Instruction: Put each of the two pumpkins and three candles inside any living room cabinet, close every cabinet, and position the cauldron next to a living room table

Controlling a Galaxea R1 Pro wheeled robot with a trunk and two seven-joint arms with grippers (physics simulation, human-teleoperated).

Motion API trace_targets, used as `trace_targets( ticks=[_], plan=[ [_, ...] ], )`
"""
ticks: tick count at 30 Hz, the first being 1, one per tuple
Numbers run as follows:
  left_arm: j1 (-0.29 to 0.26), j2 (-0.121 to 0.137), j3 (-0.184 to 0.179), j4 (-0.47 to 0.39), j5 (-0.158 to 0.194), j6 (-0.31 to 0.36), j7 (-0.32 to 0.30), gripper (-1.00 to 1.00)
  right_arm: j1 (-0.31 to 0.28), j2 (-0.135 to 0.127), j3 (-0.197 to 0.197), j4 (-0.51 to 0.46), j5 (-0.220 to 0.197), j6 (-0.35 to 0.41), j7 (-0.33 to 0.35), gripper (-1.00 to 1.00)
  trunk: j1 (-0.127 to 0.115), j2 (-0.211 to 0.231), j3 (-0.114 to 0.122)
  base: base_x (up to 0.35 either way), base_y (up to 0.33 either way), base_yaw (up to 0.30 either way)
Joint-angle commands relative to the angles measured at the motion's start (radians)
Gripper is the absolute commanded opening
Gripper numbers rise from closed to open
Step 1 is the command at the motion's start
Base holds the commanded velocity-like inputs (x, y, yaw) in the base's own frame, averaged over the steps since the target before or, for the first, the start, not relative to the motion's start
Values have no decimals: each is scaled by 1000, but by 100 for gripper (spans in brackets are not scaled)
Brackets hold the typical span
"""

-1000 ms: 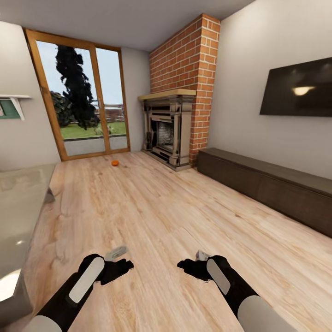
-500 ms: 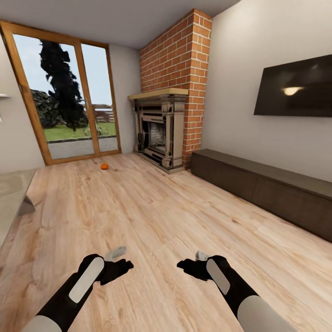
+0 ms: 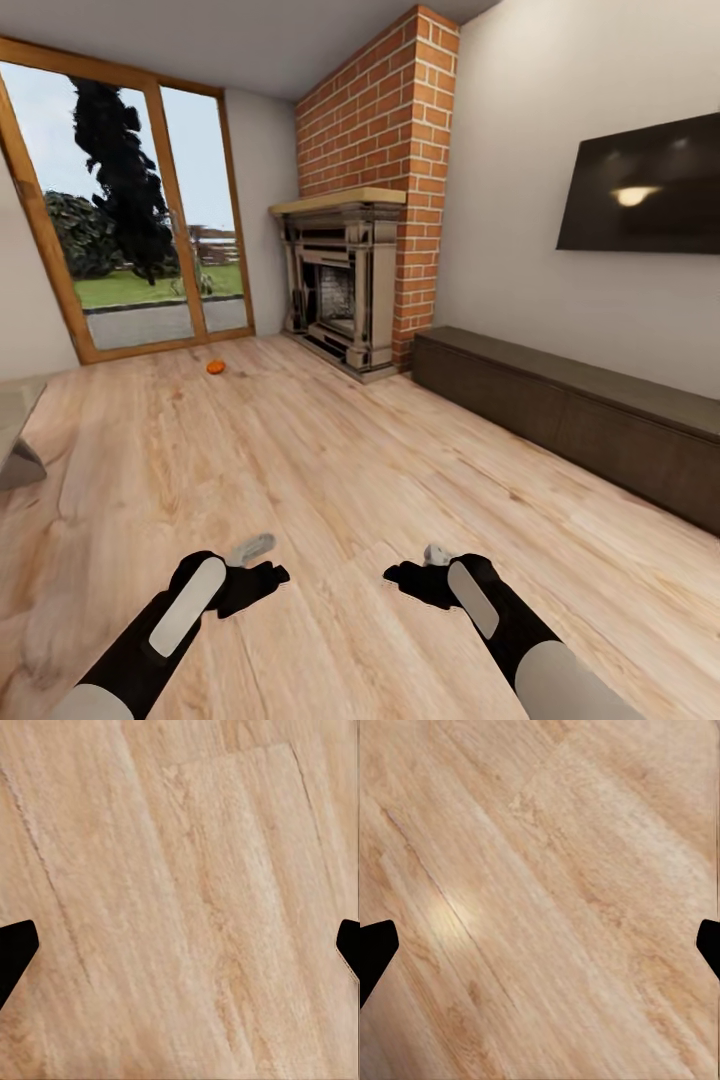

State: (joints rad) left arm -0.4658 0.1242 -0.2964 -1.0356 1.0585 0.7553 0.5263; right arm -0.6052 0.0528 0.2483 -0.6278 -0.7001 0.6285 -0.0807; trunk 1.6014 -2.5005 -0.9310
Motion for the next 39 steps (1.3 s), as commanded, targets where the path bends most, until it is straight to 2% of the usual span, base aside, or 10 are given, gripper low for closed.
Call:
trace_targets(
  ticks=[1,11,28,39],
  plan=[
    [-1,1,-3,-2,10,-1,10,100,-1,0,3,-1,-10,2,-8,100,0,0,-2,336,14,-210],
    [-1,2,-3,-1,10,-1,9,100,-1,-1,3,-1,-11,2,-8,100,0,0,-12,328,122,-224],
    [-1,5,-1,0,9,-1,7,100,-1,0,3,-1,-10,2,-8,100,0,0,-33,255,247,-194],
    [-1,5,-1,0,9,-1,7,100,-1,-1,3,-1,-10,0,-8,100,0,0,-38,234,257,-35]
  ],
)
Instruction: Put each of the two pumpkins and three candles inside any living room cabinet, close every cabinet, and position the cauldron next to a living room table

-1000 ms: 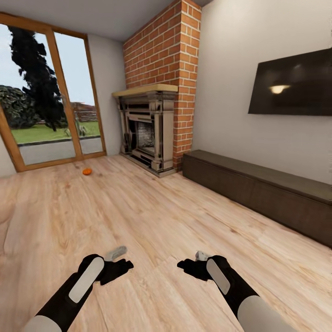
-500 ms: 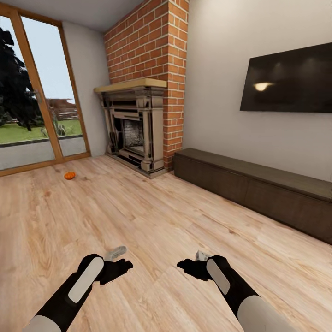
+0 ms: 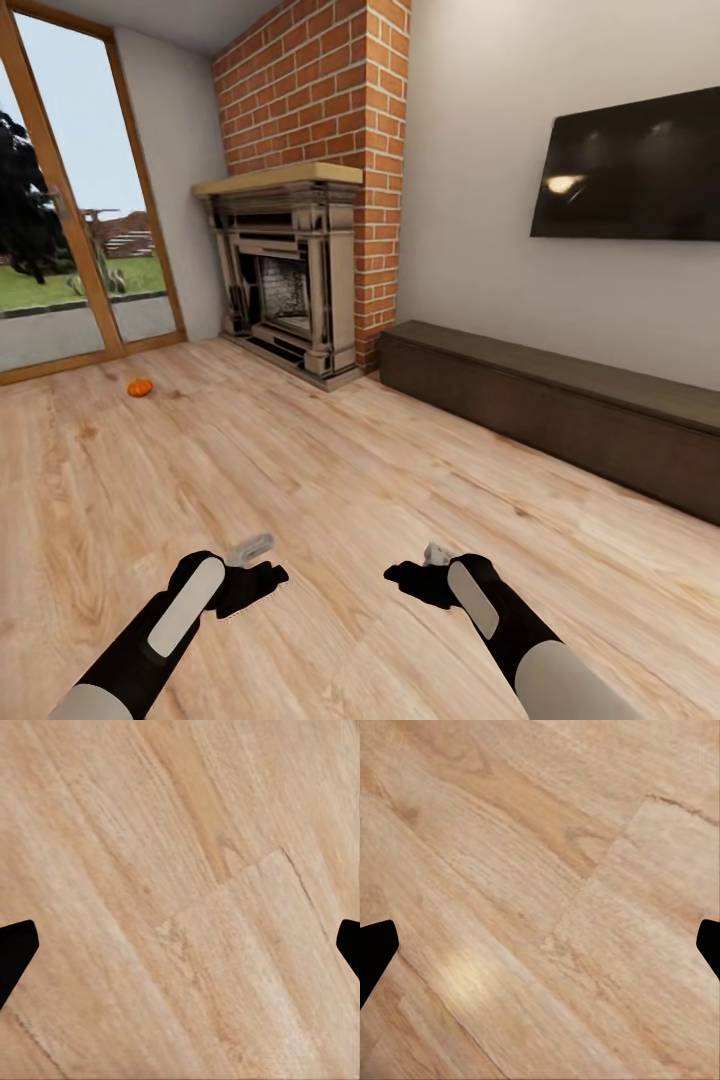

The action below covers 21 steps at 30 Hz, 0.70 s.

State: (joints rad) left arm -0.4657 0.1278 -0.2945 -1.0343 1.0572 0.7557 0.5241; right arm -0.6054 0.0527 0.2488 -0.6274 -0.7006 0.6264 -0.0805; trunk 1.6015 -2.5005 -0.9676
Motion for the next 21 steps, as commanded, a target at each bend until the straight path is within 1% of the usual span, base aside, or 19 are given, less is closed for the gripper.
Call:
trace_targets(
  ticks=[1,5,9,16,21],
  plan=[
    [-1,1,-3,-1,10,-1,10,100,-1,0,3,-2,-10,3,-8,100,0,0,-1,283,190,-1],
    [-1,1,-3,-2,10,-1,9,100,-1,1,3,-2,-10,3,-7,100,0,0,-2,299,161,-92],
    [-1,1,-3,-2,10,-1,8,100,-1,0,3,-1,-10,4,15,100,0,0,-4,311,129,-231],
    [-1,1,-3,-2,10,-1,8,100,-1,-2,4,-2,-7,4,23,100,0,0,-10,317,110,-241],
    [-1,1,-3,-2,10,-1,8,100,-1,-3,4,-1,3,5,24,100,0,0,-11,319,106,-49]
  ],
)
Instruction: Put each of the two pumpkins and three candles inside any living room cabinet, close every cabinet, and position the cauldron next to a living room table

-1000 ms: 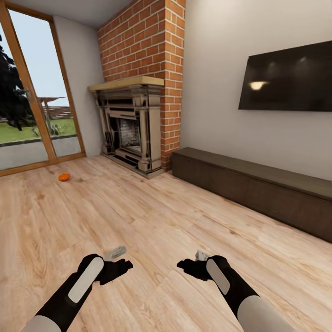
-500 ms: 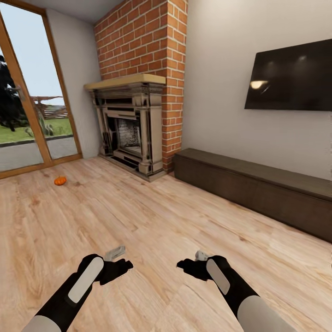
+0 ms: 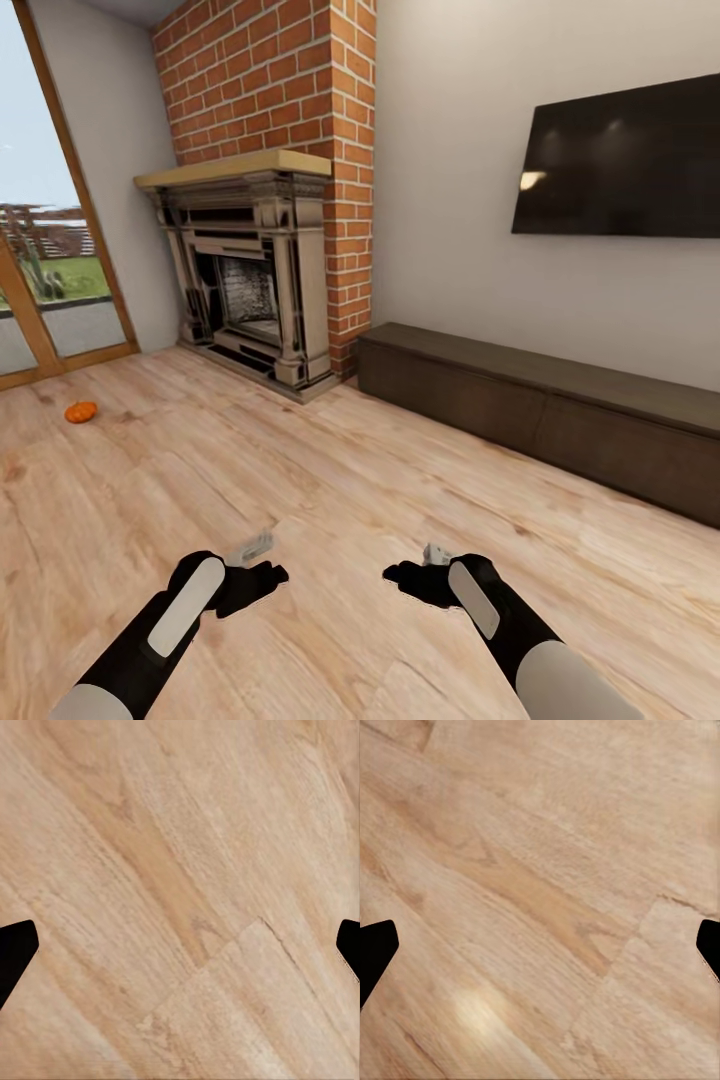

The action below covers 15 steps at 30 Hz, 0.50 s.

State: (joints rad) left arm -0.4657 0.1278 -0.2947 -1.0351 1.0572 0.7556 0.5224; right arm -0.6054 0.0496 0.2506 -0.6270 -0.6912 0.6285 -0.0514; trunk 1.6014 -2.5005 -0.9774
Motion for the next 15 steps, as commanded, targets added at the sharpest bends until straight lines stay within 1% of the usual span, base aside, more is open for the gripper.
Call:
trace_targets(
  ticks=[1,15],
  plan=[
    [-1,1,-3,-1,10,-1,10,100,-1,0,2,-1,-6,3,-5,100,0,0,-1,319,105,-8],
    [-1,2,-3,-1,10,-1,10,100,-1,2,1,-2,-16,0,-3,100,0,0,-1,319,105,-1]
  ],
)
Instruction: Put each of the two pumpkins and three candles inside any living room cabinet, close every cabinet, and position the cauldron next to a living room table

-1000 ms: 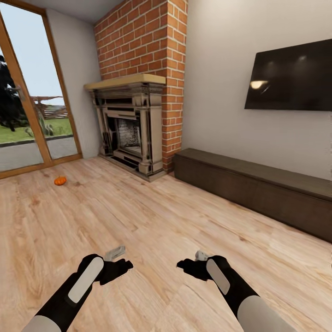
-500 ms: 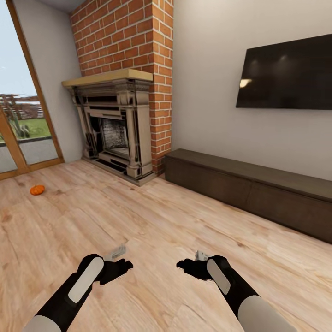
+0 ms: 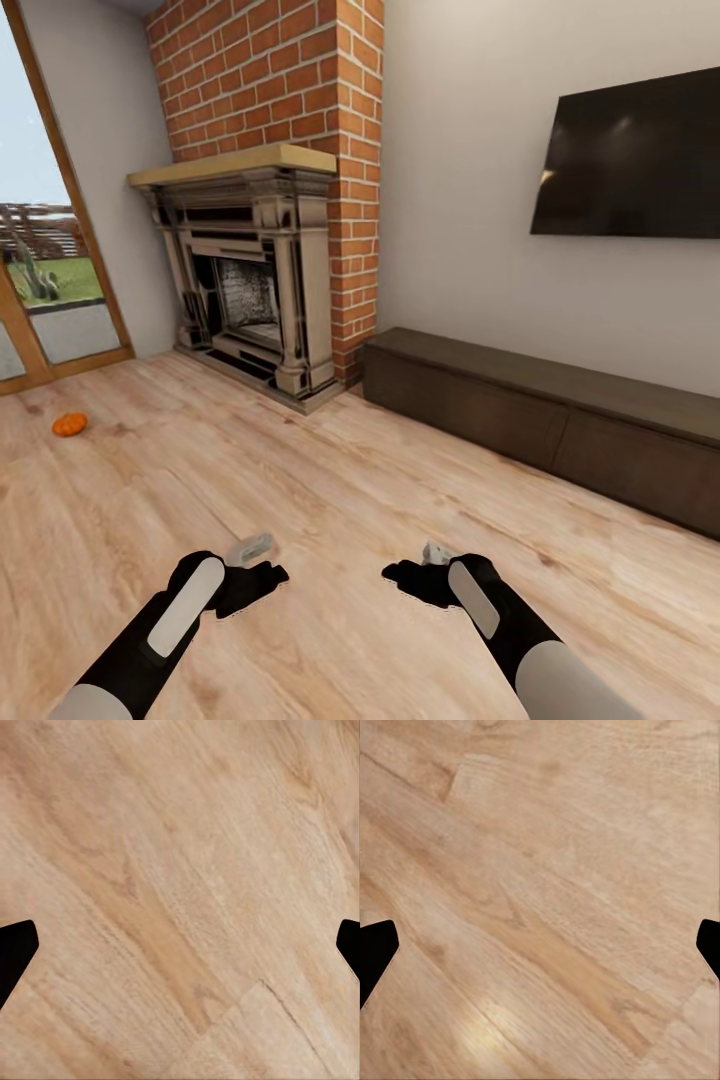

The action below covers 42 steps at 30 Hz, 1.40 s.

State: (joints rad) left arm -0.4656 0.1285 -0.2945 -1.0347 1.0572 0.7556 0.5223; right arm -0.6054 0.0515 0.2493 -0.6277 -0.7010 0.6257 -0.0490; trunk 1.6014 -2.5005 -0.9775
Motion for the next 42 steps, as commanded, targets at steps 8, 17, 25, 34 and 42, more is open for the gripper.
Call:
trace_targets(
  ticks=[8,17,25,34,42],
  plan=[
    [-1,2,-3,-1,10,-1,10,100,-1,-1,1,0,-8,-1,-3,100,0,0,0,314,152,-213],
    [-1,2,-3,-1,10,-1,10,100,-1,-1,1,0,-9,-1,-3,100,0,0,0,302,198,-289],
    [-1,3,-3,-1,10,-1,8,100,-1,-1,1,0,-9,-1,-3,100,0,0,0,300,201,-292],
    [-1,5,-2,-2,11,-1,6,100,-1,-1,1,0,-9,-1,-3,100,0,0,0,289,211,-292],
    [-1,5,-2,-2,10,-1,5,100,-1,-1,1,0,-9,-2,-3,100,0,0,0,282,215,-293]
  ],
)
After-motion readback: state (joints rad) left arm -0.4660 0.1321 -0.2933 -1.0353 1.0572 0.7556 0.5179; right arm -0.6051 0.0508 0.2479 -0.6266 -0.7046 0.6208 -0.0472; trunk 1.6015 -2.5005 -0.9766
